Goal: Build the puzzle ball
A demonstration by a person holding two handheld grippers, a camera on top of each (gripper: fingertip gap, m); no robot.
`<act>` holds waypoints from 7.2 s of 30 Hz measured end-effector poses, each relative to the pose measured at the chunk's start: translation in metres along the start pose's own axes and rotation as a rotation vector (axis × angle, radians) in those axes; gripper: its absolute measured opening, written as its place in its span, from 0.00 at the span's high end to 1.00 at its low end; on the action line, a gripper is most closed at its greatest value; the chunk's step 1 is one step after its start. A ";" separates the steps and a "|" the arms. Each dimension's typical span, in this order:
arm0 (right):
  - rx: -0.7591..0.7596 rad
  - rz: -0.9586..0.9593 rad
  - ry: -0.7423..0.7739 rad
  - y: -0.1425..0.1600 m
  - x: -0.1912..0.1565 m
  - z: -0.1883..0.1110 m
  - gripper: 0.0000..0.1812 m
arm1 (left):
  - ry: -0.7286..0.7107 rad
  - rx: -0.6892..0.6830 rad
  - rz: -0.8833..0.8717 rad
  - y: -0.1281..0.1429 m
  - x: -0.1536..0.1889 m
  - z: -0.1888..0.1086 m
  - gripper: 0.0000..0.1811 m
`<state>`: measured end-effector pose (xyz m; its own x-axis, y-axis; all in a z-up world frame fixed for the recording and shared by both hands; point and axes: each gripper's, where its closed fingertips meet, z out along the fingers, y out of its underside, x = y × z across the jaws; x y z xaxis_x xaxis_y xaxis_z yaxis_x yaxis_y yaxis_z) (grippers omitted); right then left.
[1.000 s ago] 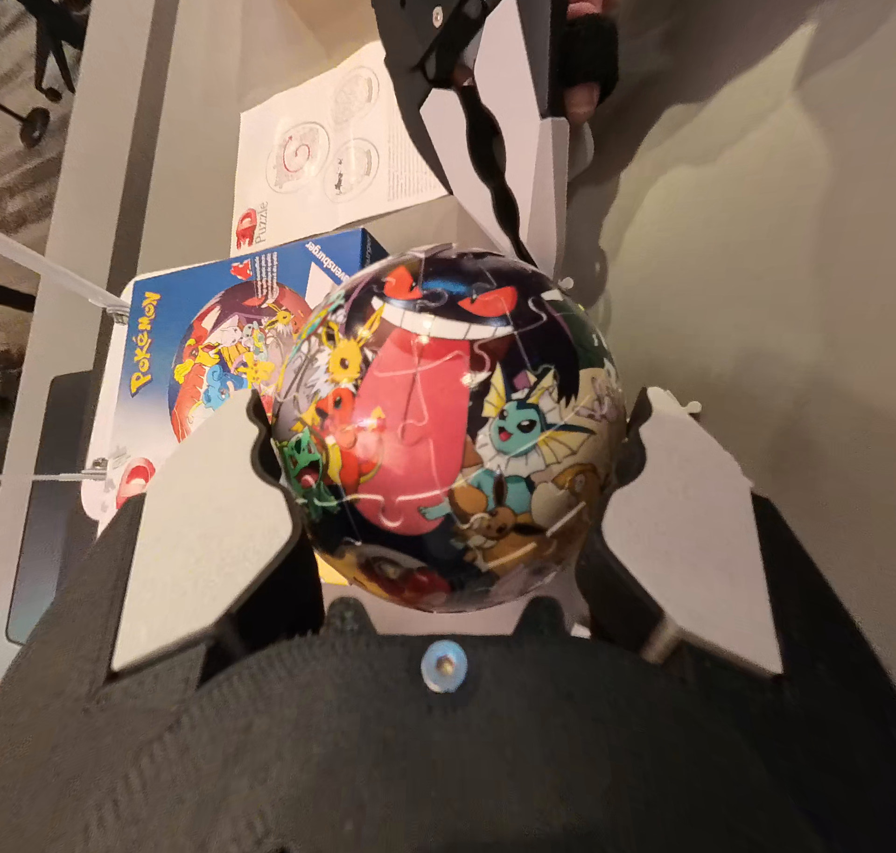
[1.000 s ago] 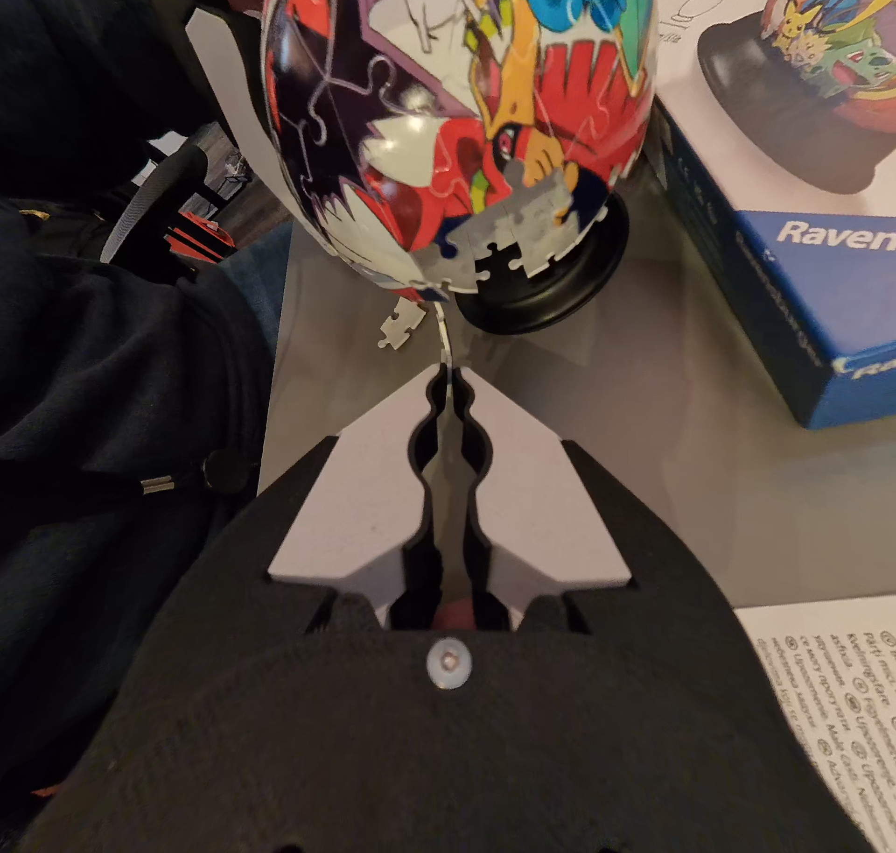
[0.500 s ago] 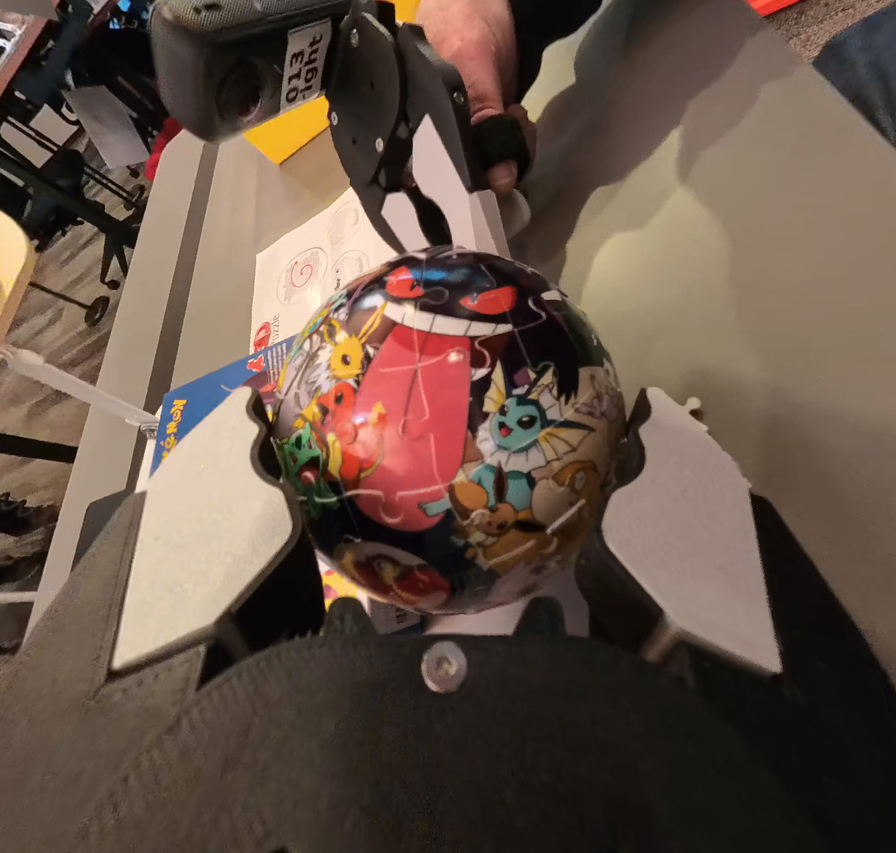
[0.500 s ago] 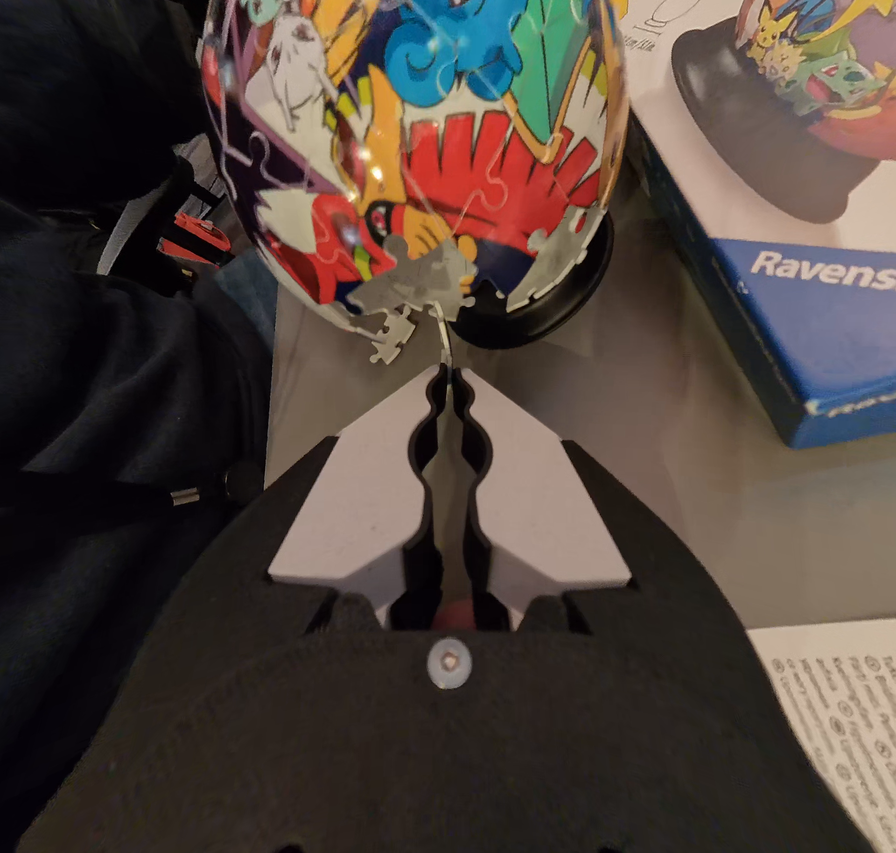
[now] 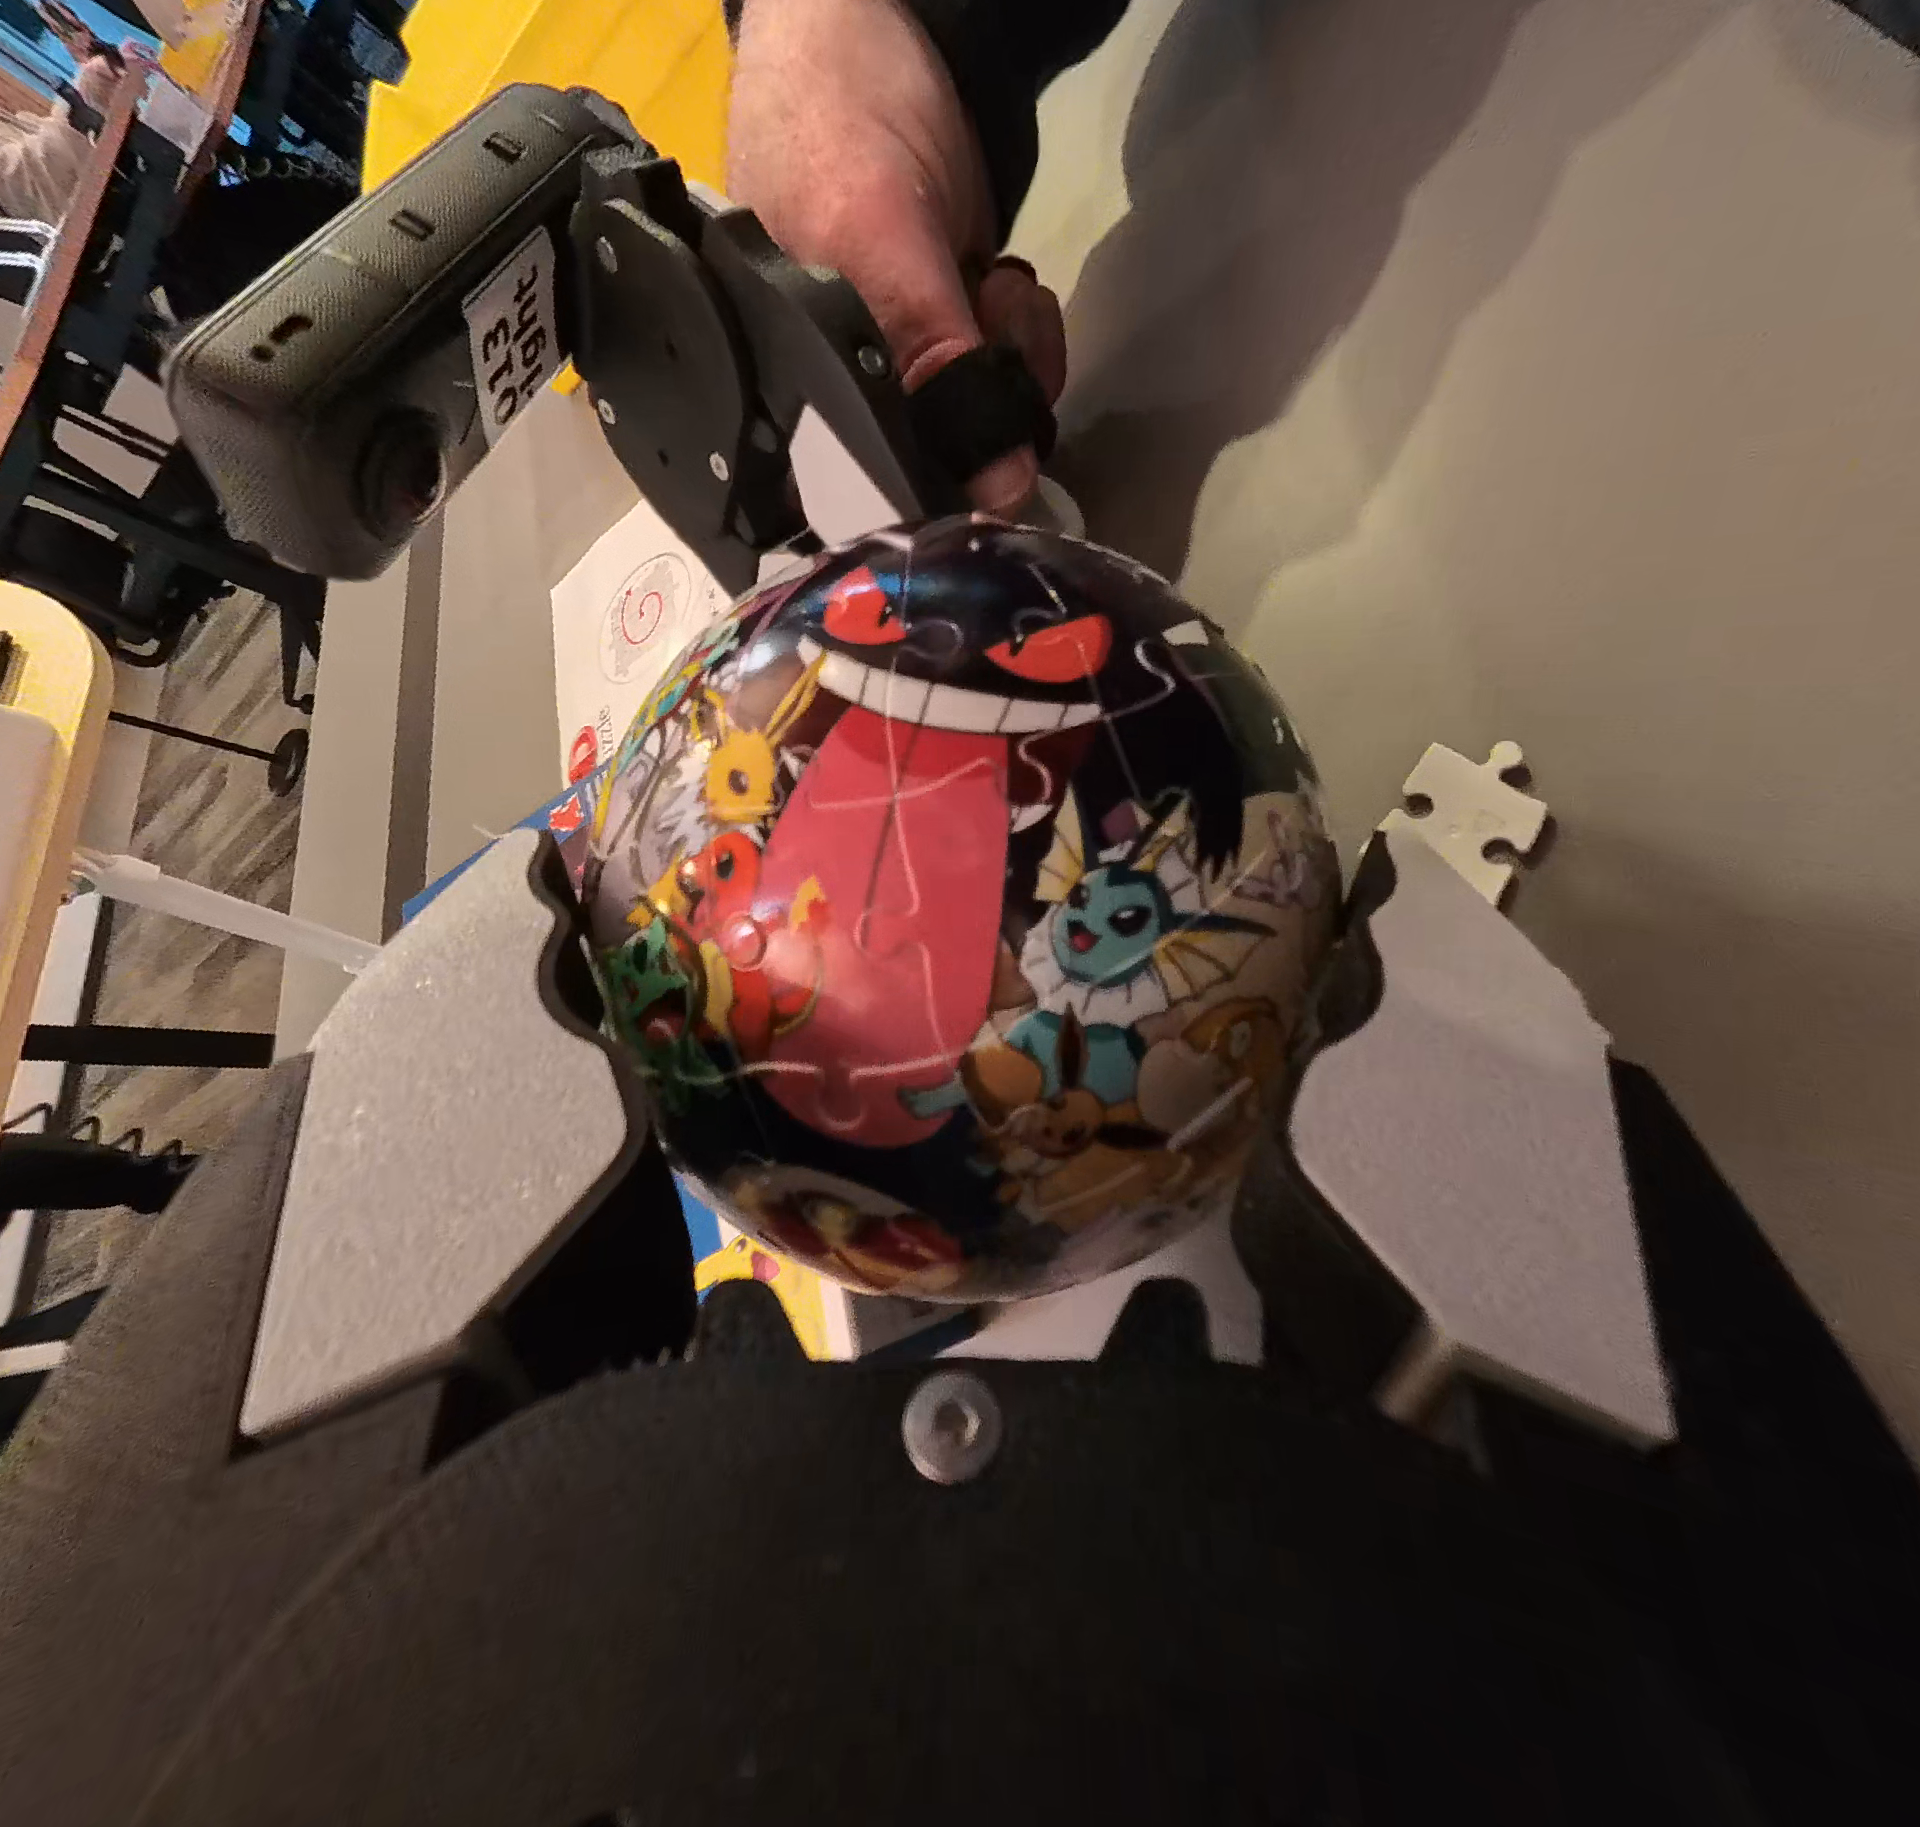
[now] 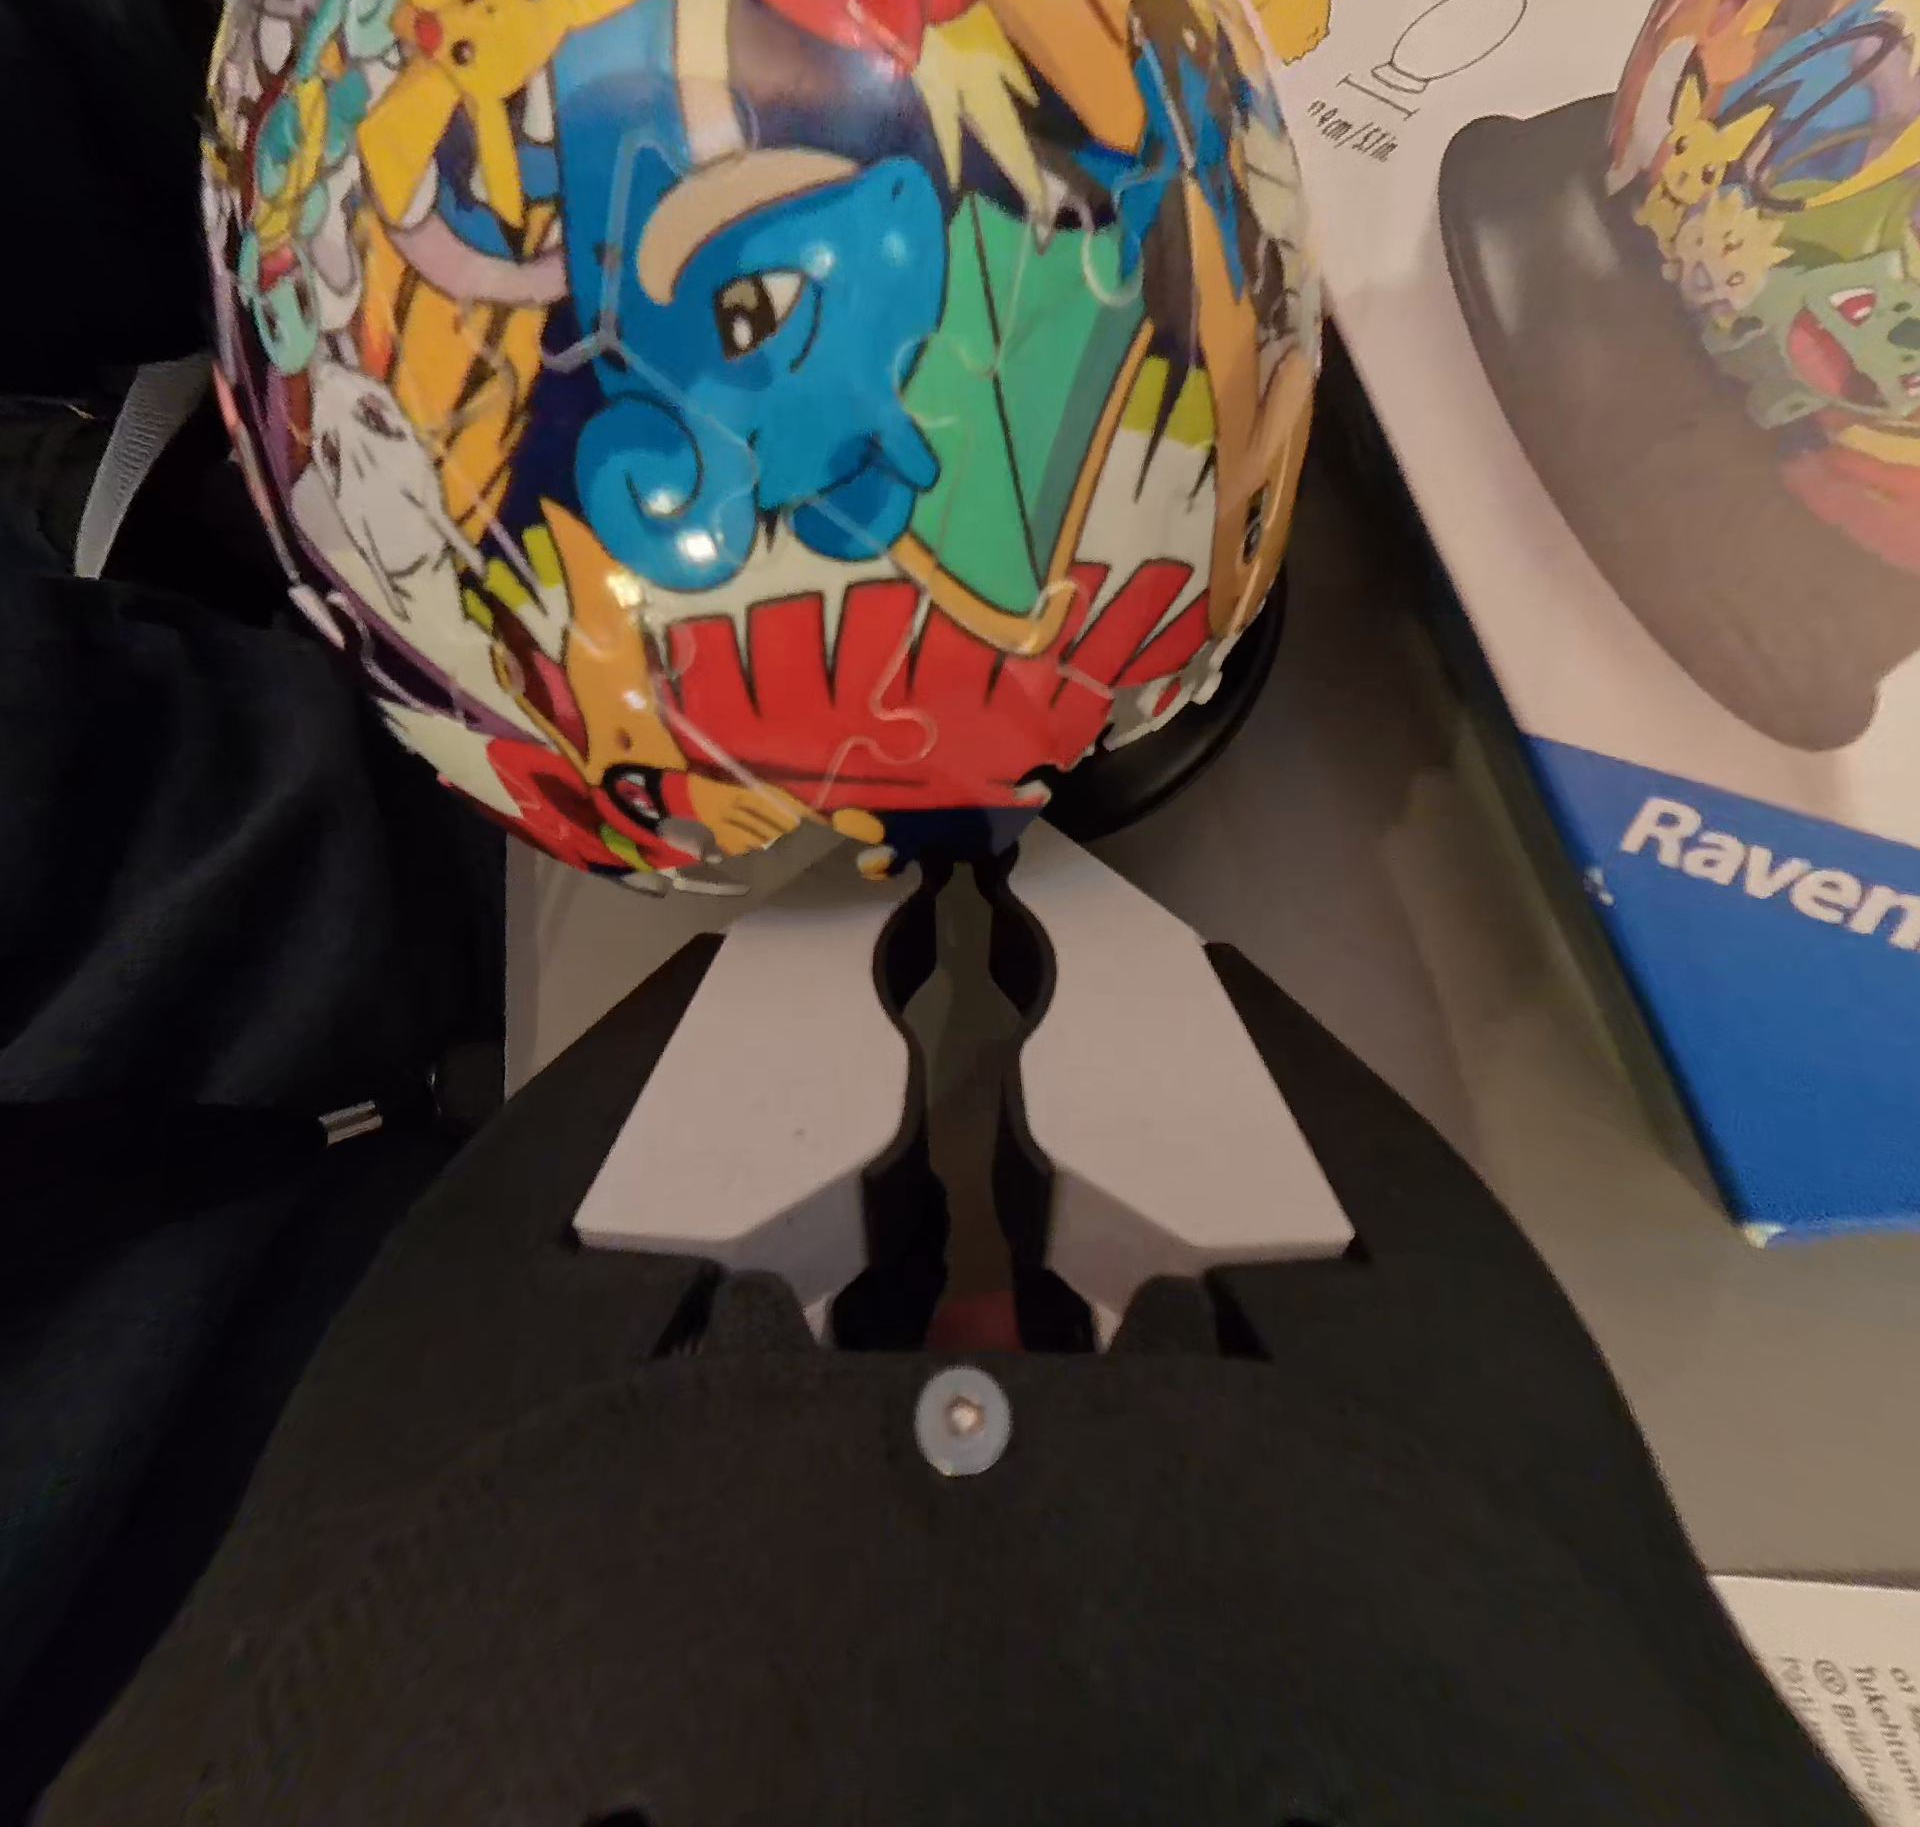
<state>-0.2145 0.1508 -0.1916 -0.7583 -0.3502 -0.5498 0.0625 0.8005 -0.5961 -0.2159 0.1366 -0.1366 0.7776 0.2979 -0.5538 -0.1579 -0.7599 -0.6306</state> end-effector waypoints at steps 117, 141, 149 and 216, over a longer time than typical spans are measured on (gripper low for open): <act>-0.140 -0.821 0.072 0.026 -0.035 0.033 0.32 | -0.079 0.182 -0.110 0.011 0.003 -0.020 0.25; -0.041 -0.798 0.077 0.037 -0.044 0.016 0.37 | -0.015 -0.079 0.121 -0.004 0.000 -0.014 0.26; -0.027 -0.808 0.058 0.041 -0.049 0.011 0.38 | -0.006 -0.214 0.129 0.013 0.001 -0.016 0.26; -0.013 -0.841 0.056 0.049 -0.056 -0.003 0.40 | 0.113 -0.455 0.160 0.008 0.002 0.000 0.26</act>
<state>-0.1714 0.2110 -0.1883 -0.5801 -0.8078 0.1048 -0.5448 0.2891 -0.7872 -0.2160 0.1310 -0.1427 0.8305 0.1110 -0.5458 -0.0189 -0.9738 -0.2267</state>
